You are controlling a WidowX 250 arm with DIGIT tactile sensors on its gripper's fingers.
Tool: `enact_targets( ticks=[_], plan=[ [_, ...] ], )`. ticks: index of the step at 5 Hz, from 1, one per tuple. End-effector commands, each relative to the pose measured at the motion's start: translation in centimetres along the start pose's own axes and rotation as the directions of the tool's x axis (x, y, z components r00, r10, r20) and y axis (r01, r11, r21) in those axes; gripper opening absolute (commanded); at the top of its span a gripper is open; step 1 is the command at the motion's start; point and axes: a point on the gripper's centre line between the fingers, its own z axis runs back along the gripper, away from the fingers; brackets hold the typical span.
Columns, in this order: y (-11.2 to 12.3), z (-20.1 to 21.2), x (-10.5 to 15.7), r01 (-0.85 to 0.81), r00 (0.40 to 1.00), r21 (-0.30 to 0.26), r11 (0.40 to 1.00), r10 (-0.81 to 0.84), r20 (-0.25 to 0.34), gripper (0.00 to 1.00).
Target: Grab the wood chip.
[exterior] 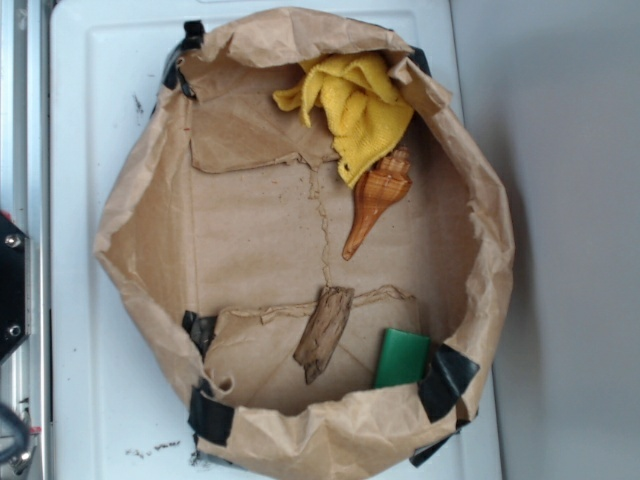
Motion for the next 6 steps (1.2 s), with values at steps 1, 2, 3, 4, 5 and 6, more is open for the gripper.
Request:
enact_targets(
  ticks=[1, 2, 3, 4, 5, 6],
  plan=[
    [0.0, 0.0, 0.0, 0.000, 1.000, 0.000, 1.000, 0.000, 0.000, 1.00],
    [-1.7, -0.3, 2.3, -0.251, 0.968, -0.029, 0.967, 0.252, 0.013, 1.00],
    [-2.1, -1.3, 4.7, -0.362, 0.932, -0.101, 0.927, 0.356, -0.074, 1.00],
    [-1.8, -3.5, 7.3, -0.437, 0.899, -0.092, 0.895, 0.432, -0.076, 1.00],
    [-0.2, -6.7, 10.0, -0.465, 0.884, -0.048, 0.884, 0.462, -0.073, 1.00],
    [2.5, -9.1, 13.1, -0.540, 0.836, 0.018, 0.841, 0.539, -0.102, 1.00]
  ],
)
